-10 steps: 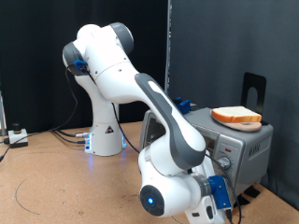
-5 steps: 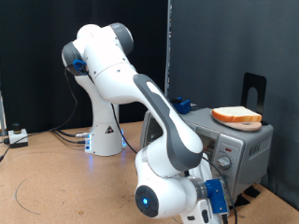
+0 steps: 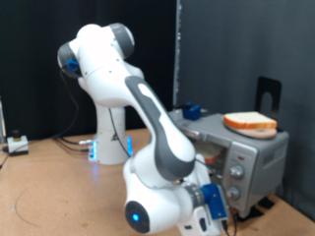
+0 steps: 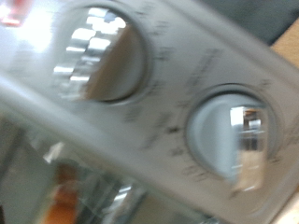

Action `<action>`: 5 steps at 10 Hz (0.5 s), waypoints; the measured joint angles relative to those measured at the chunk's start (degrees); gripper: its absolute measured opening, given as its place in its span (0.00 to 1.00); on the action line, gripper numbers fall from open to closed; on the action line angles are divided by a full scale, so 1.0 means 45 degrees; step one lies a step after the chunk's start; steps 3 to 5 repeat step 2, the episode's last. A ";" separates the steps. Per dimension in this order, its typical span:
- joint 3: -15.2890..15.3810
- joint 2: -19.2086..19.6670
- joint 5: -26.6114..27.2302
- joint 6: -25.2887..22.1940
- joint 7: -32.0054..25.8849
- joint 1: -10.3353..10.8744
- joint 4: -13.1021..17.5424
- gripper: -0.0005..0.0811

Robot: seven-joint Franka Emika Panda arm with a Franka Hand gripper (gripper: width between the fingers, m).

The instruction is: Make a piece of toast with the oven

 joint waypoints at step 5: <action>-0.0158 -0.0229 -0.0245 -0.1136 0.0780 -0.0387 0.0330 0.99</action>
